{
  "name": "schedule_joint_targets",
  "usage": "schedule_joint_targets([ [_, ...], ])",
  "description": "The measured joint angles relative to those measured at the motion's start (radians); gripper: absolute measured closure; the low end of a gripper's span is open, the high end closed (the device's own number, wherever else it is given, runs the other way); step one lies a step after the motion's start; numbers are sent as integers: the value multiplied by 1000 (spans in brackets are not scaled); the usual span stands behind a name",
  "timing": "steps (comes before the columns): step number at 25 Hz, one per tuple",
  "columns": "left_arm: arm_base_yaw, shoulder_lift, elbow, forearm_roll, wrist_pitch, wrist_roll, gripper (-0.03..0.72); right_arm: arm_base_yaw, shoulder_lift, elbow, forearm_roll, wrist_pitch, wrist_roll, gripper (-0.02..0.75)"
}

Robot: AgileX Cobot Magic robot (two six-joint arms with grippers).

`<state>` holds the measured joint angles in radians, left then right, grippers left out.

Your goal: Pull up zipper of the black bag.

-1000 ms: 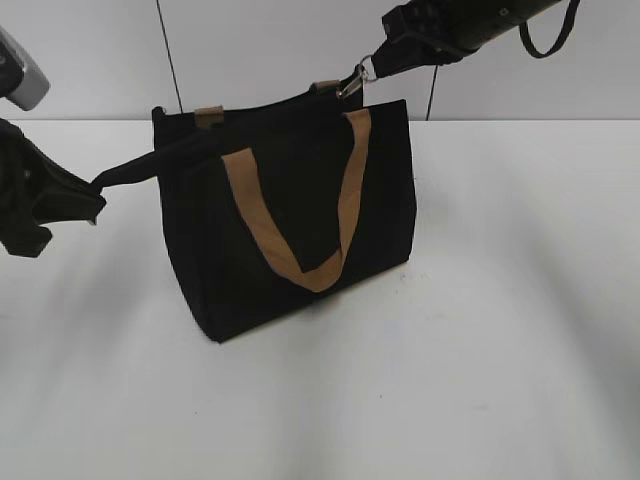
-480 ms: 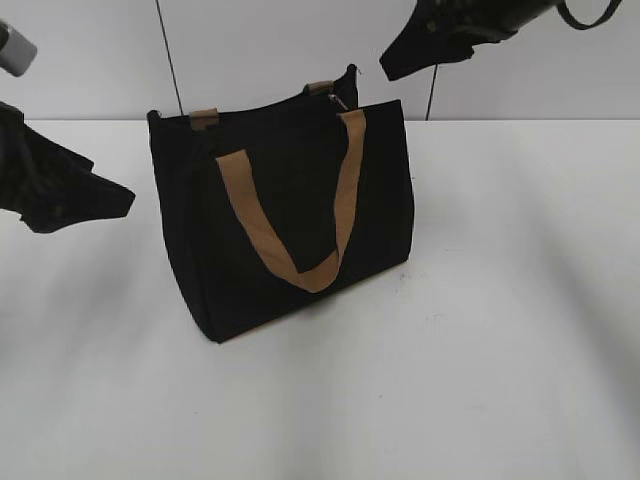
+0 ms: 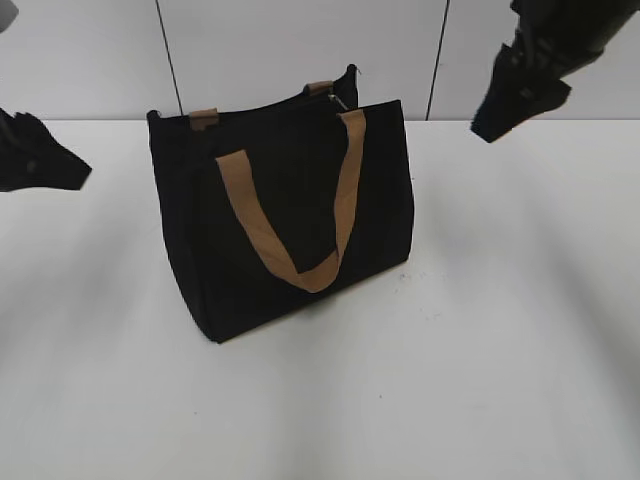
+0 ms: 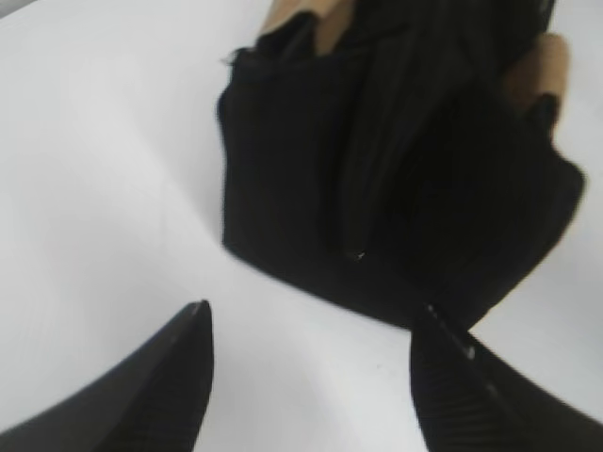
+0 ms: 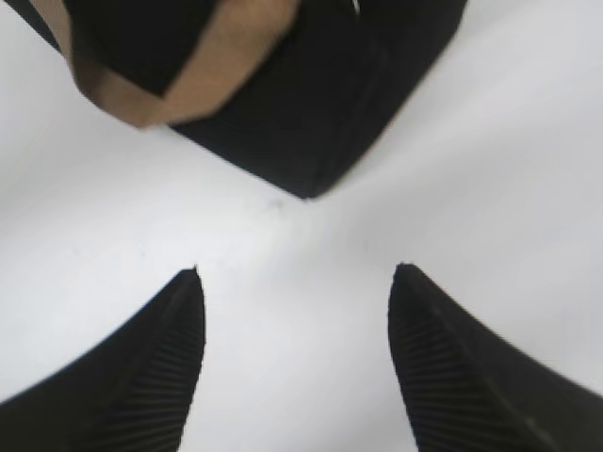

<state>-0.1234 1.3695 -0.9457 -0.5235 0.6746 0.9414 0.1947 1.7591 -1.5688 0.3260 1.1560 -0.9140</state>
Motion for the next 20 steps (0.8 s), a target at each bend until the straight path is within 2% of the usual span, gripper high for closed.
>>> schedule_joint_targets([
  [2, 0, 0, -62, 192, 40, -209, 221, 0, 0, 0, -130, 21, 115, 260],
  [4, 0, 0, -118, 332, 89, -421, 224, -2, 0, 0, -233, 26, 247, 260],
  [7, 0, -1, -193, 437, 162, -618, 224, -3, 0, 0, -326, 29, 452, 260],
  [12, 0, -4, -271, 460, 274, -773, 224, -8, -27, 0, -366, 49, 649, 260],
  [15, 0, -5, -281, 464, 329, -810, 225, -34, -66, 0, -334, 56, 674, 260],
  [20, 0, -6, -281, 467, 406, -825, 225, -138, -144, 0, -259, 58, 665, 260],
])
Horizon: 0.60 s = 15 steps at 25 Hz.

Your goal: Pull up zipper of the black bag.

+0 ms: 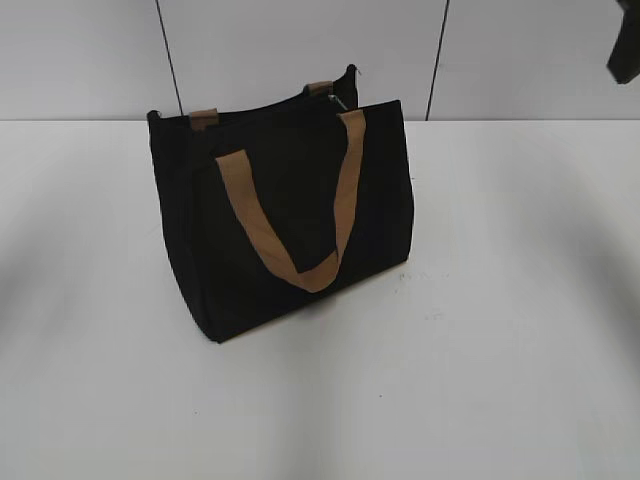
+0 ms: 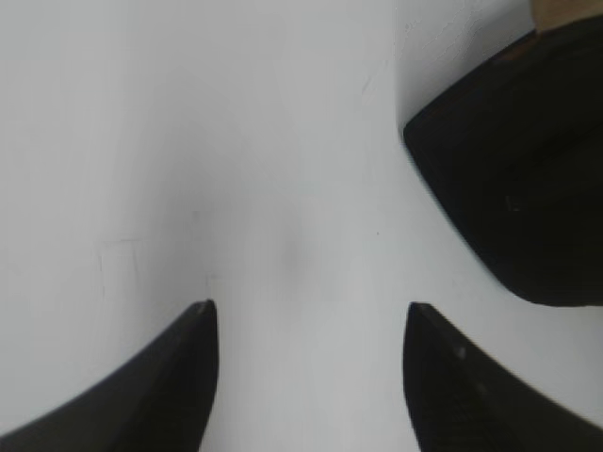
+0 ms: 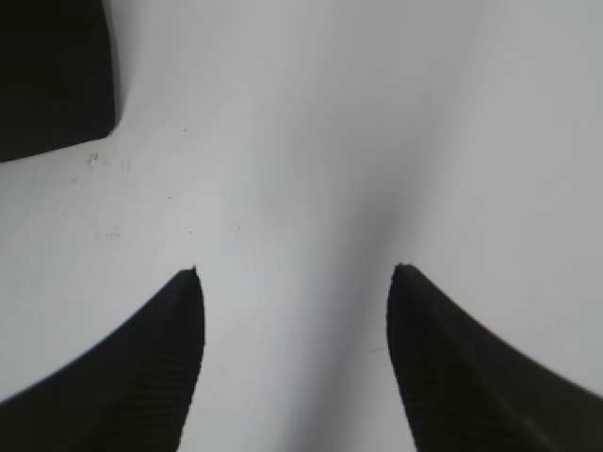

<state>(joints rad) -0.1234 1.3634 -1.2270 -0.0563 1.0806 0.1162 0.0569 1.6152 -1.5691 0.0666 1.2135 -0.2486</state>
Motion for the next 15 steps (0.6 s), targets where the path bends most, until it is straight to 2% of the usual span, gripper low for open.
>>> schedule_joint_targets([
  [4, 0, -10, 0, 0, 48, 0, 225, -56, -59, 0, 6, 2, -8, 260],
  [8, 0, -73, 21, -14, 53, -1, 225, -63, -118, 29, 31, 2, -8, 260],
  [10, 0, -119, 50, -20, 52, -1, 227, -63, -182, 90, 81, 3, -8, 260],
  [15, 0, -261, 157, -22, 39, -1, 234, -63, -335, 241, 116, 4, -12, 260],
])
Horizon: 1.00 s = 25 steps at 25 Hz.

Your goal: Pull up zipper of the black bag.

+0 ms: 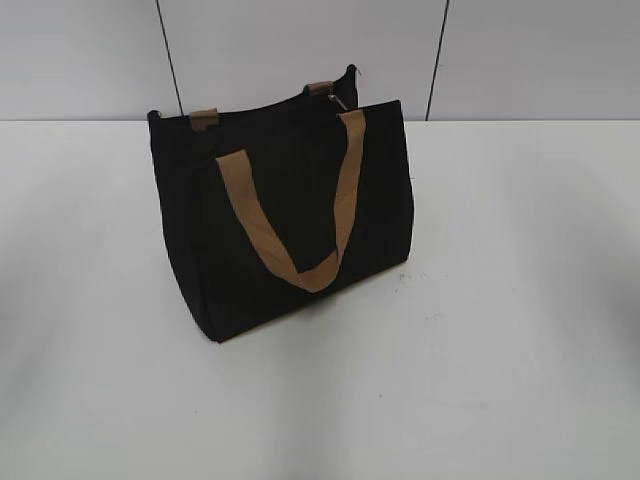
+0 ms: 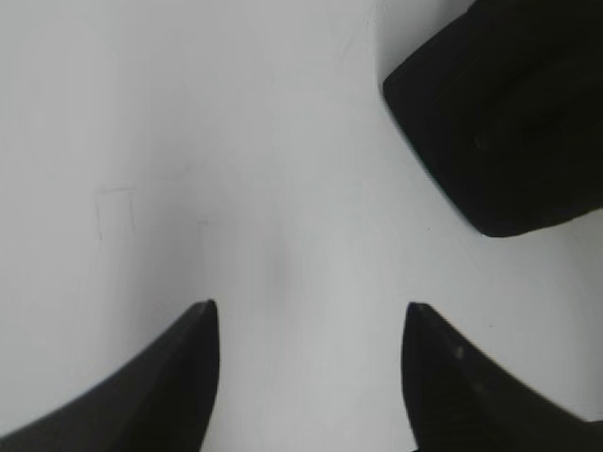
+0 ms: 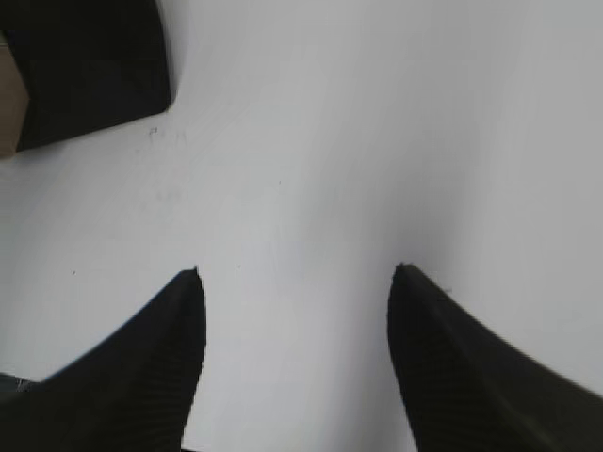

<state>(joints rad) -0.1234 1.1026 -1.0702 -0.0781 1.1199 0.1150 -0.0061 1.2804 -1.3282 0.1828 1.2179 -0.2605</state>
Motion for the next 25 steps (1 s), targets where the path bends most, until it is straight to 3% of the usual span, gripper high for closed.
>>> schedule_joint_targets([
  [14, 0, -441, 330, -4, -31, 0, 239, 0, -410, 484, 10, -71, -14, 260],
  [25, 0, -725, 475, -50, -4, 0, 245, 0, -730, 753, 10, -101, -15, 260],
])
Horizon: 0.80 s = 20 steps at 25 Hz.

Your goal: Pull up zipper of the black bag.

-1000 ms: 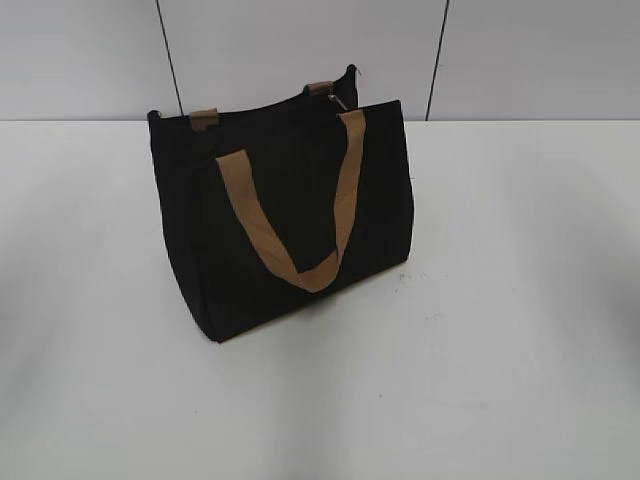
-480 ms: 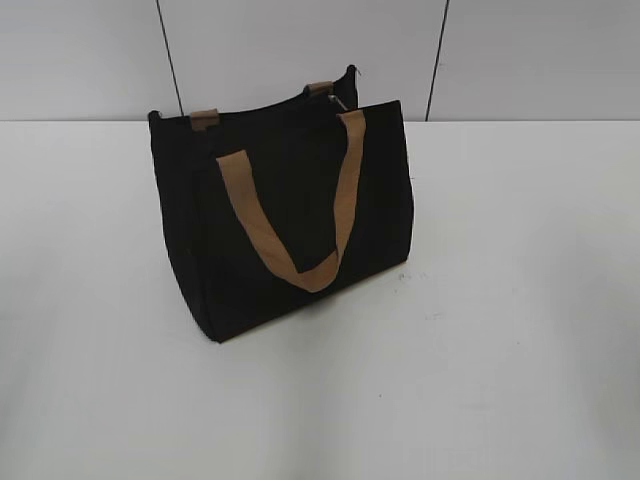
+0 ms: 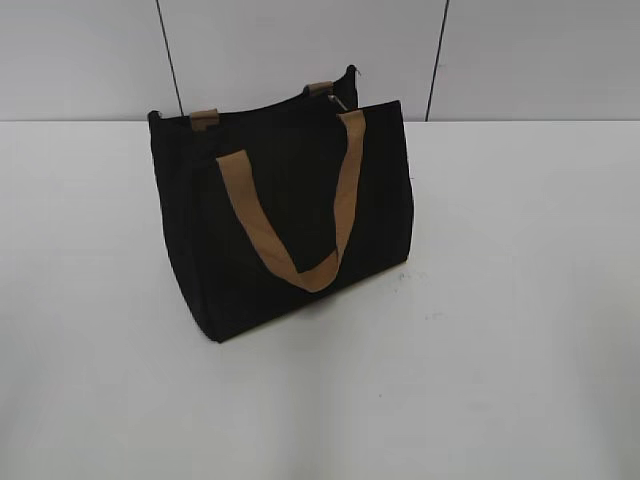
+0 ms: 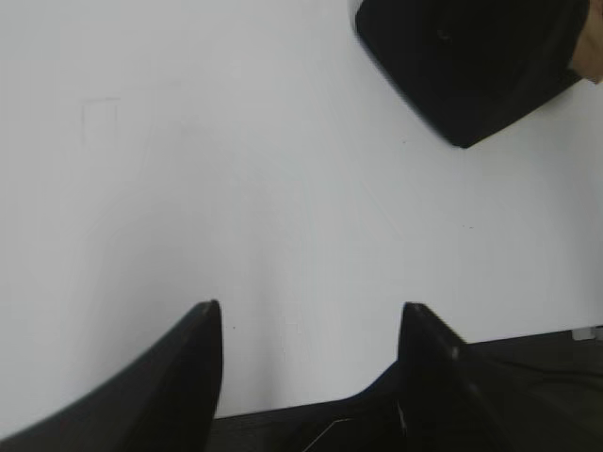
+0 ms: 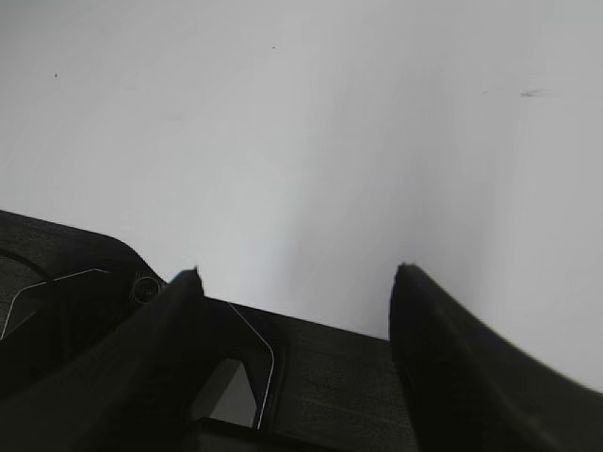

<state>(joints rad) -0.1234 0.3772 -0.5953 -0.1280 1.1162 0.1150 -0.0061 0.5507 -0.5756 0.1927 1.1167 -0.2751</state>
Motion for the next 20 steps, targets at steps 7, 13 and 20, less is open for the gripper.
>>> schedule_joint_targets([
  [7, 0, -128, 40, -9, -6, 0, 250, 0, -111, 41, 1, 0, 0, 260],
  [13, 0, -222, 64, -9, -43, 0, 251, 0, -157, 44, 4, -2, 0, 260],
  [20, 0, -374, 65, -9, -49, 0, 251, 0, -206, 44, 5, -2, -1, 260],
])
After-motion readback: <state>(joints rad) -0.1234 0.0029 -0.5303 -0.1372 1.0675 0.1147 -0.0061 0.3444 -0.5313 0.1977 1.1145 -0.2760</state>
